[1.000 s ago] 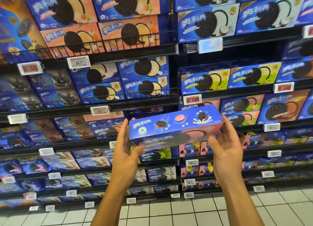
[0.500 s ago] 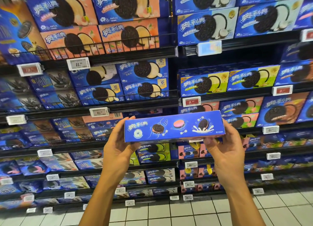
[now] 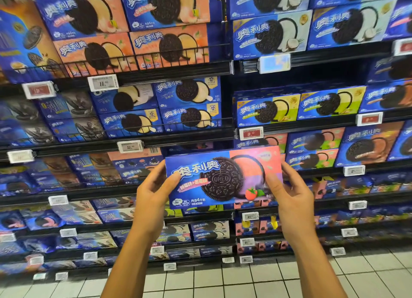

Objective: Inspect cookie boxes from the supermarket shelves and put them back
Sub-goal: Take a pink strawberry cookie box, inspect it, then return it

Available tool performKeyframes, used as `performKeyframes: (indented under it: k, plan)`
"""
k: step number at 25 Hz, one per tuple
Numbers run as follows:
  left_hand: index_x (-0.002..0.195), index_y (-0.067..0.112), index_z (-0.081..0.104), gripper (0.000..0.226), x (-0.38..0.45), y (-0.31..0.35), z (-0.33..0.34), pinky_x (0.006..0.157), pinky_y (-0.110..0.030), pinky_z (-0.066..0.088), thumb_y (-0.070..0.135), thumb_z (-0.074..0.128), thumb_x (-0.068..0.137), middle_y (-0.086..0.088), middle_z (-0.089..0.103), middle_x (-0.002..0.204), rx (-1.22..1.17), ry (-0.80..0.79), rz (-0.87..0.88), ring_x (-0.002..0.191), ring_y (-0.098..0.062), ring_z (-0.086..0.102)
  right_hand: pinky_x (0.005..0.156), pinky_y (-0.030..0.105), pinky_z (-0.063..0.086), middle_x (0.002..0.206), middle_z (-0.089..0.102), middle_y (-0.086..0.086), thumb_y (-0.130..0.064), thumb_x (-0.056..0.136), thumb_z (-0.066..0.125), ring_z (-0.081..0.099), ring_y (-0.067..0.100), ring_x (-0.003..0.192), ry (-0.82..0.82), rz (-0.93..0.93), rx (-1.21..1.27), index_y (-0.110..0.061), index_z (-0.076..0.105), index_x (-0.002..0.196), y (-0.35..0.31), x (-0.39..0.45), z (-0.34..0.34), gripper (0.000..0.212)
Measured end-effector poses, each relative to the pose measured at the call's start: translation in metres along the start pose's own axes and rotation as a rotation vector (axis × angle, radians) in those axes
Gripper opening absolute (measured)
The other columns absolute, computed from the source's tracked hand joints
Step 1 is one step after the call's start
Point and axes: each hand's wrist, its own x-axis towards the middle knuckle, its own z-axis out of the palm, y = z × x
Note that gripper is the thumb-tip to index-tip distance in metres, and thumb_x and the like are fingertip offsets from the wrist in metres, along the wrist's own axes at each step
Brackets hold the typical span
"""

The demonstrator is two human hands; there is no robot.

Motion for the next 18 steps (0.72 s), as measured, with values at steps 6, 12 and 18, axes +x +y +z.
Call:
performKeyframes:
  k: [6, 12, 18]
  plan:
    - [0.12, 0.02, 0.069, 0.06, -0.004, 0.005, 0.006, 0.063, -0.03, 0.059, 0.048, 0.081, 0.068, -0.01, 0.074, 0.112, 0.001, 0.042, -0.086, 0.087, -0.023, 0.073, 0.103, 0.049, 0.05, 0.125, 0.07, 0.0, -0.075, 0.064, 0.076, 0.063, 0.024, 0.12, 0.043, 0.139, 0.042, -0.037, 0.072, 0.116, 0.007, 0.001, -0.006, 0.065]
    - [0.122, 0.021, 0.067, 0.063, -0.007, 0.005, 0.009, 0.054, -0.03, 0.058, 0.049, 0.077, 0.067, -0.01, 0.074, 0.112, -0.01, 0.036, -0.107, 0.087, -0.027, 0.073, 0.102, 0.046, 0.049, 0.122, 0.072, -0.002, -0.073, 0.063, 0.078, 0.065, 0.023, 0.118, 0.045, 0.145, 0.068, -0.038, 0.072, 0.114, 0.006, 0.003, -0.007, 0.062]
    - [0.123, 0.023, 0.066, 0.062, -0.001, 0.0, 0.011, 0.061, -0.028, 0.059, 0.051, 0.075, 0.068, -0.007, 0.074, 0.111, 0.004, 0.027, -0.089, 0.087, -0.021, 0.074, 0.079, 0.029, 0.059, 0.129, 0.068, 0.007, -0.037, 0.081, 0.071, 0.069, 0.019, 0.104, -0.088, 0.153, 0.276, -0.03, 0.068, 0.125, 0.003, 0.003, -0.013, 0.045]
